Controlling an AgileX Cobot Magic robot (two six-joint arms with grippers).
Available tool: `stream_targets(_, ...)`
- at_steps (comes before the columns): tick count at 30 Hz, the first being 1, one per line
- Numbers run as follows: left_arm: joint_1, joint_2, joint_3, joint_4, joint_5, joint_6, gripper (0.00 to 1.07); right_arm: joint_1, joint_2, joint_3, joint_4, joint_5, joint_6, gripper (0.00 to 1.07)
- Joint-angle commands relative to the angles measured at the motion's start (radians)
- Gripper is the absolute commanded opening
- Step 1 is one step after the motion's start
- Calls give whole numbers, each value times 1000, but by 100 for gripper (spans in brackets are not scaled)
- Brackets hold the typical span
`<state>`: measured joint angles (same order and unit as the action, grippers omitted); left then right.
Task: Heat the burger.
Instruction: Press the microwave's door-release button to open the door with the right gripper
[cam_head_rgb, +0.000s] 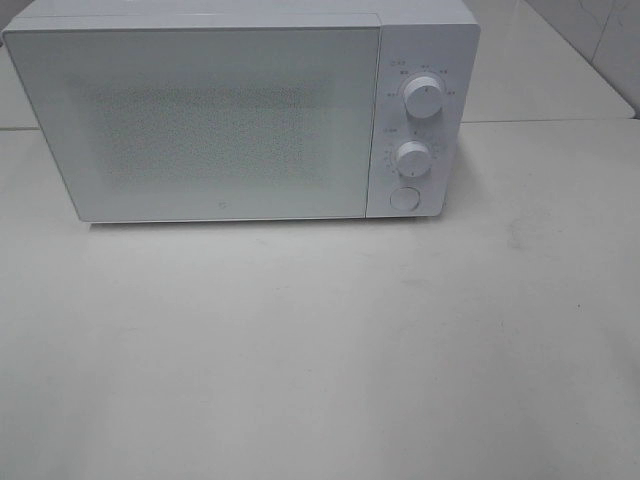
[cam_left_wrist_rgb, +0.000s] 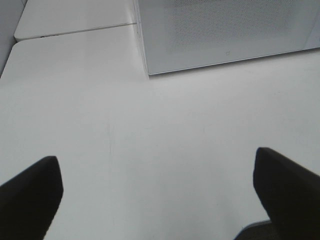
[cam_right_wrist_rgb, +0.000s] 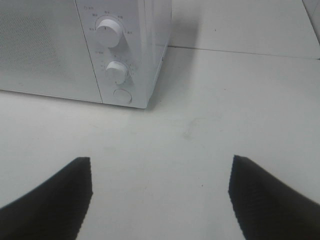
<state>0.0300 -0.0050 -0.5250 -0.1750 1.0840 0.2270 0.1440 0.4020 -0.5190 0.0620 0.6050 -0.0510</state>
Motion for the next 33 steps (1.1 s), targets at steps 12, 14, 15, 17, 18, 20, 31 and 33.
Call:
stream_targets(12,0,-19,3,-3,-3,-4,96,-4,286,3,-2,-371,2,76)
stream_targets(14,0,-19,3,-3,-3,-4,96,-4,358,14,-1,-452,4,76)
stream_targets(15,0,-19,3,-3,-3,-4,96,-4,358,14,-1,-452,4,76)
stream_targets(17,0,-19,3,-3,-3,-4,96,-4,421,15,-1,-527,4,76)
stream_targets(18,0,-19,3,-3,-3,-4,96,-4,421,15,-1,-527,4,76)
stream_targets(20,0,-19,3,-3,-3,-4,96,-3,511,15,-1,-653,3,76)
stream_targets(31,0,-19,3,-3,-3,-4,96,-1,696,66,-1,-1049,-10,76)
stream_targets(33,0,-19,3,-3,-3,-4,96,-1,723,87,7,-1121,-10,76)
